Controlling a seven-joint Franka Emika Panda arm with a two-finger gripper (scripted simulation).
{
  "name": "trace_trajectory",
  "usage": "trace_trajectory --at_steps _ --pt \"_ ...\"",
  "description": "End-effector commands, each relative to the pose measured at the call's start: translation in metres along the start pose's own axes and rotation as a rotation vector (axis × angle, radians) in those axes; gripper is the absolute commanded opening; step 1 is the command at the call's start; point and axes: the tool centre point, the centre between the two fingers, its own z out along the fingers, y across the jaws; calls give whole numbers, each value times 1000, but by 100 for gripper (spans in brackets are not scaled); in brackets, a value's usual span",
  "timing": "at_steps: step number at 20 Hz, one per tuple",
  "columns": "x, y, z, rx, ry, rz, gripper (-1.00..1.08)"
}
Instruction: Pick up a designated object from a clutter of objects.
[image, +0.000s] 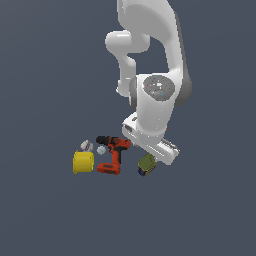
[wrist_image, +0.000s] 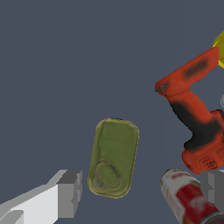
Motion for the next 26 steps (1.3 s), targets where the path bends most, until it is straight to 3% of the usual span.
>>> trace_trajectory --at_steps 1,12,20,26 --pt "-3 -6 14 -2 0 45 100" --pt "-12 -18 48 -8 -1 154 100" --pt "-13 -19 54 -8 -2 159 100" --pt "-14 -18 81 -8 -1 161 100"
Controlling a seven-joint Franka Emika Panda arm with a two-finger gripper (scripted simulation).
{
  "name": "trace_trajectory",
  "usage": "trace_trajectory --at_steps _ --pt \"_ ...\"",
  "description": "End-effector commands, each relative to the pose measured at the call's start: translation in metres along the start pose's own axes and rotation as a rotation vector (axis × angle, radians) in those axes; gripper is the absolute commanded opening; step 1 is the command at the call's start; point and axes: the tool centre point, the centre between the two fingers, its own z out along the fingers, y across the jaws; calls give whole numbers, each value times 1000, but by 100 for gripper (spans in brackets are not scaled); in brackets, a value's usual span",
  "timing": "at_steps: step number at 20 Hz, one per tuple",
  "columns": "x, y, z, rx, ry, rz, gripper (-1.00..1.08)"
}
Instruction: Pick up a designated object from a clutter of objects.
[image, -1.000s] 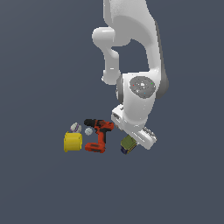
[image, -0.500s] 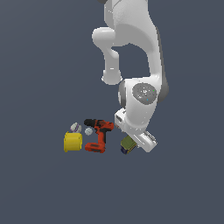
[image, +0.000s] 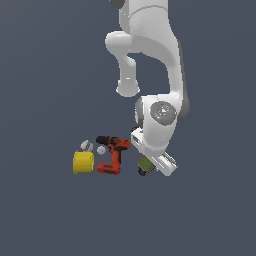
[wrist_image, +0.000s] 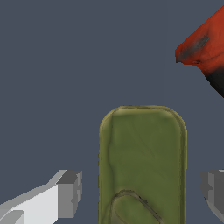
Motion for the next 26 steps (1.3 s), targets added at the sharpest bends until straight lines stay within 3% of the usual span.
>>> trace_trajectory --at_steps 1,8,9,26 --pt "-1 1 14 -1 0 1 100" --pt "0 0 29 -1 0 2 100" --pt "0 0 29 -1 0 2 -100" --pt "-7 2 19 0 0 2 -100"
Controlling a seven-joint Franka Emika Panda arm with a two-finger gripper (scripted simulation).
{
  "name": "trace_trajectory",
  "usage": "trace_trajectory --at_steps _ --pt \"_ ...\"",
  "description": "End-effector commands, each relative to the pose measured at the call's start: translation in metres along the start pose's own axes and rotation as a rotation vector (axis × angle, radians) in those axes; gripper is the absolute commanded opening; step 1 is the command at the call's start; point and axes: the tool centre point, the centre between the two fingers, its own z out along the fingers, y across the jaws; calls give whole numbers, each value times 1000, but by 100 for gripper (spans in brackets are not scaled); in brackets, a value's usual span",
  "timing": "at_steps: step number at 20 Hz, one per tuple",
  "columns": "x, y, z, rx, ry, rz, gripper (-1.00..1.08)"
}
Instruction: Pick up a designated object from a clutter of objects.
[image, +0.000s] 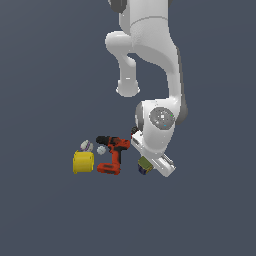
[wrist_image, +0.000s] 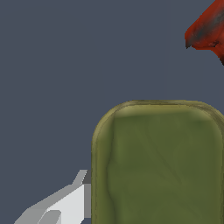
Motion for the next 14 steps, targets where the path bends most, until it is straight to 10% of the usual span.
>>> trace_trajectory --at_steps 1,14 --pt "-4 0 -8 4 2 0 -100" --pt "-57 19 -82 4 3 -1 -100"
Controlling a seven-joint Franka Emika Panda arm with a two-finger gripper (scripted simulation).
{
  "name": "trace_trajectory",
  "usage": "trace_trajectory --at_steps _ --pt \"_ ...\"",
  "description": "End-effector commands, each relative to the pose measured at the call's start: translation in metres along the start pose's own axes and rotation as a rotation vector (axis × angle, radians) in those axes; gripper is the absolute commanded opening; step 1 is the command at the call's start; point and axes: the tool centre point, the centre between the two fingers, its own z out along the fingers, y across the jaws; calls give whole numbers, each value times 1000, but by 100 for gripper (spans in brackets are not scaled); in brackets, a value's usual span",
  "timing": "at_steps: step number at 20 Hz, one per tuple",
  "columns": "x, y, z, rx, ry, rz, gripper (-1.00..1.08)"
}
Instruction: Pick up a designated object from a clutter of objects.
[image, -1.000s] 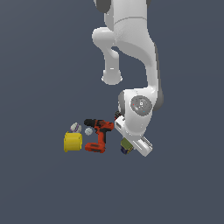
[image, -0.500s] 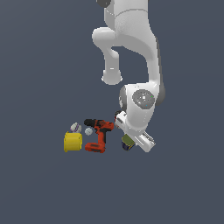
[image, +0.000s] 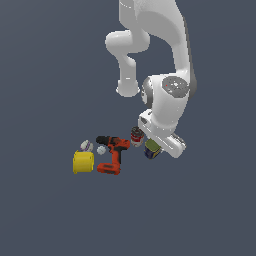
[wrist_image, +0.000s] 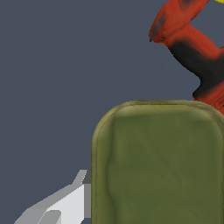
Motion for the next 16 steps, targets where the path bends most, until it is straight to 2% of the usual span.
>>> trace_trajectory --at_steps 1,16 --pt "-13 4 -21 4 3 0 -100" --pt "-103 33 -148 3 4 0 -100"
